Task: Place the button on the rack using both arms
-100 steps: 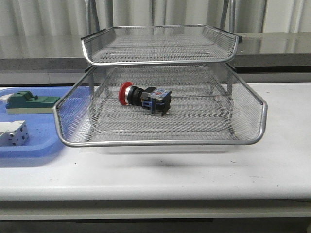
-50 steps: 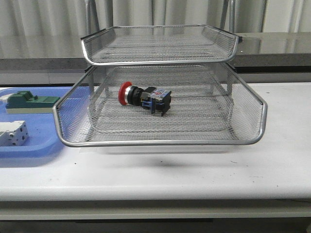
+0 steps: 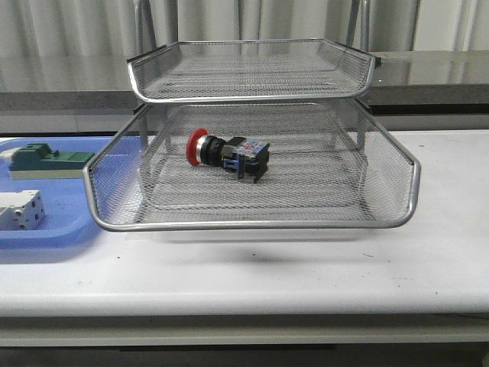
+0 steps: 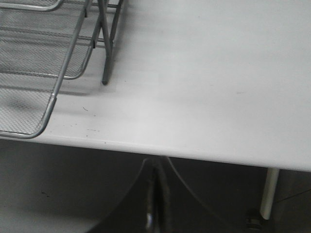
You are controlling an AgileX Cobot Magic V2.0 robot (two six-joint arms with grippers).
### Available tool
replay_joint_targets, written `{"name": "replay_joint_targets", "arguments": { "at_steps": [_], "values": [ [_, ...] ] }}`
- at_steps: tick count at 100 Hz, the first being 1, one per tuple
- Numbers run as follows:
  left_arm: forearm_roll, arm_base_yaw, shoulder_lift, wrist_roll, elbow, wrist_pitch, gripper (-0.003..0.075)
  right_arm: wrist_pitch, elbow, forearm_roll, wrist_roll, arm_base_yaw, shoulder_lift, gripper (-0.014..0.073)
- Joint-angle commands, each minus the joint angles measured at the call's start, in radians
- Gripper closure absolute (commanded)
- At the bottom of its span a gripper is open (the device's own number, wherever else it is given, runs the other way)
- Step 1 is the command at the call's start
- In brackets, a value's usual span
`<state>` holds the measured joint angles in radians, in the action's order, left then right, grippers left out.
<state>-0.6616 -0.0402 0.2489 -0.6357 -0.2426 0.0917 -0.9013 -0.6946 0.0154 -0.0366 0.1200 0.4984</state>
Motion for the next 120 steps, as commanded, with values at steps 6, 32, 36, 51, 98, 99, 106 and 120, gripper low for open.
{"name": "replay_joint_targets", "arguments": {
  "at_steps": [6, 32, 36, 51, 98, 99, 106, 120],
  "values": [
    [-0.014, 0.005, 0.005, 0.009, -0.028, -0.07, 0.0741, 0.11, -0.037, -0.077, 0.002, -0.003, 0.033, 0.0662],
    [-0.014, 0.005, 0.005, 0.009, -0.028, -0.07, 0.0741, 0.1, -0.037, -0.284, 0.084, -0.003, 0.231, 0.0662],
    [-0.014, 0.005, 0.005, 0.009, -0.028, -0.07, 0.0741, 0.101, -0.037, -0.317, 0.111, -0.003, 0.268, 0.0662],
    [-0.014, 0.005, 0.005, 0.009, -0.028, -0.07, 0.0741, 0.101, -0.037, -0.448, 0.224, -0.002, 0.396, 0.066],
    [-0.014, 0.005, 0.005, 0.009, -0.028, -0.07, 0.0741, 0.185, -0.037, -0.565, 0.348, 0.223, 0.659, 0.066],
    [-0.014, 0.005, 0.005, 0.009, -0.028, -0.07, 0.0741, 0.193, -0.037, -0.565, 0.348, 0.229, 0.662, 0.066],
    [-0.014, 0.005, 0.005, 0.009, -0.028, -0.07, 0.0741, 0.236, -0.037, -0.565, 0.348, 0.29, 0.694, 0.066],
    [-0.014, 0.005, 0.005, 0.009, -0.028, -0.07, 0.0741, 0.318, -0.037, -0.565, 0.348, 0.396, 0.76, 0.066]
  ]
}}
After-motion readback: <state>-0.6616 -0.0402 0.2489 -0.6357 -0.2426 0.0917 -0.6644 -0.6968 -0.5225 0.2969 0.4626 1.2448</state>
